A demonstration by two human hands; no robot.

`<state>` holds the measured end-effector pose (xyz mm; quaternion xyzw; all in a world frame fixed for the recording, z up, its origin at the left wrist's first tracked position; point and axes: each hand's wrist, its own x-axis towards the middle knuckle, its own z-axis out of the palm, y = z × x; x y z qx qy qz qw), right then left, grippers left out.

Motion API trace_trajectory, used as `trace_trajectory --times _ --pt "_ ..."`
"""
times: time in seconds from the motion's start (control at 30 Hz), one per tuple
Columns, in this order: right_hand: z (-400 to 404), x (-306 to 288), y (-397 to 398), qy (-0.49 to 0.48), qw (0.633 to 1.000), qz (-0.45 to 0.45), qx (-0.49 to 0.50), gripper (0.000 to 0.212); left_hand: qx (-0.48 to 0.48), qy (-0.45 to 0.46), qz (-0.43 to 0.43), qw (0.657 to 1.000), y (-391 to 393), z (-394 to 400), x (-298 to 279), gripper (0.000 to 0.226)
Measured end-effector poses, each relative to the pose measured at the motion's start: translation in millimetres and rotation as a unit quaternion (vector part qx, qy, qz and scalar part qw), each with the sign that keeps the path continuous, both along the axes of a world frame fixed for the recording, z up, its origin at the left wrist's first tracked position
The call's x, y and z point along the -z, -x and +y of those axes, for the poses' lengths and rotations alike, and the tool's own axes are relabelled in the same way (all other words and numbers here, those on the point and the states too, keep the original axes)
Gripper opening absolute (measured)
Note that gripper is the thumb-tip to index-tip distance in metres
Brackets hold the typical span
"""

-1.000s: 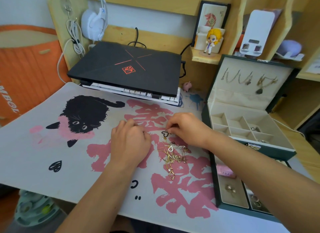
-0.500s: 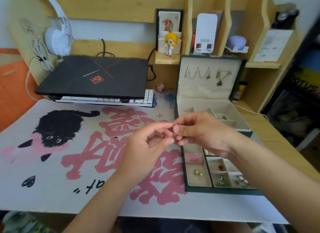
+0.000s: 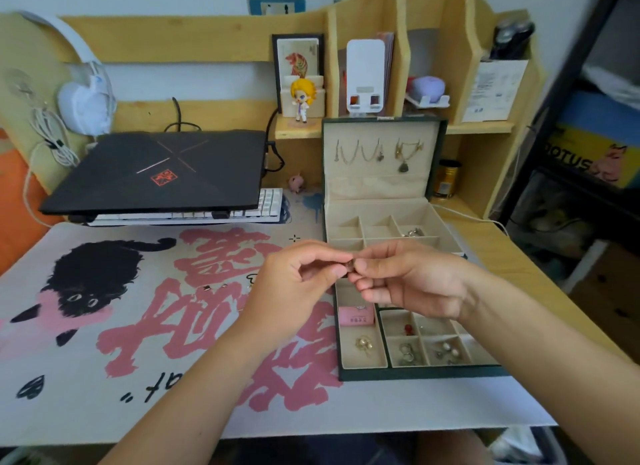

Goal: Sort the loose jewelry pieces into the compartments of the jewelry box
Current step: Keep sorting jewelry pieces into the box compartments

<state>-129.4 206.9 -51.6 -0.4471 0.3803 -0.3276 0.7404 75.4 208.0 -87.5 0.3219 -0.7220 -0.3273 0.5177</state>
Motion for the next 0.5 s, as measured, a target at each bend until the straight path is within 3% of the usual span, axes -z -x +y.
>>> trace_trajectory --times 0.1,0.17,0.3,0.37,0.5 --pt "-3.6 3.0 5.1 0.010 1.000 0.025 -0.006 0.017 0.015 -0.053 -0.021 0.998 0.9 -3.7 -5.3 0.023" --pt "-6.6 6.8 9.6 0.058 0.992 0.108 0.007 0.014 -0.011 -0.065 -0.072 0.995 0.5 -7.5 -6.2 0.019" --pt "-12.3 14.0 14.7 0.208 0.918 0.334 0.051 0.022 -0.050 -0.076 -0.165 0.982 -1.2 -13.5 -8.3 0.019" --pt "-15.3 17.4 12.0 0.251 0.885 0.386 0.067 0.027 -0.061 -0.076 -0.210 0.973 0.5 -16.0 -10.9 0.017" --pt "-21.3 24.0 3.2 0.296 0.839 0.445 0.100 0.010 -0.080 -0.075 -0.250 0.962 7.5 -23.1 -12.0 0.015"
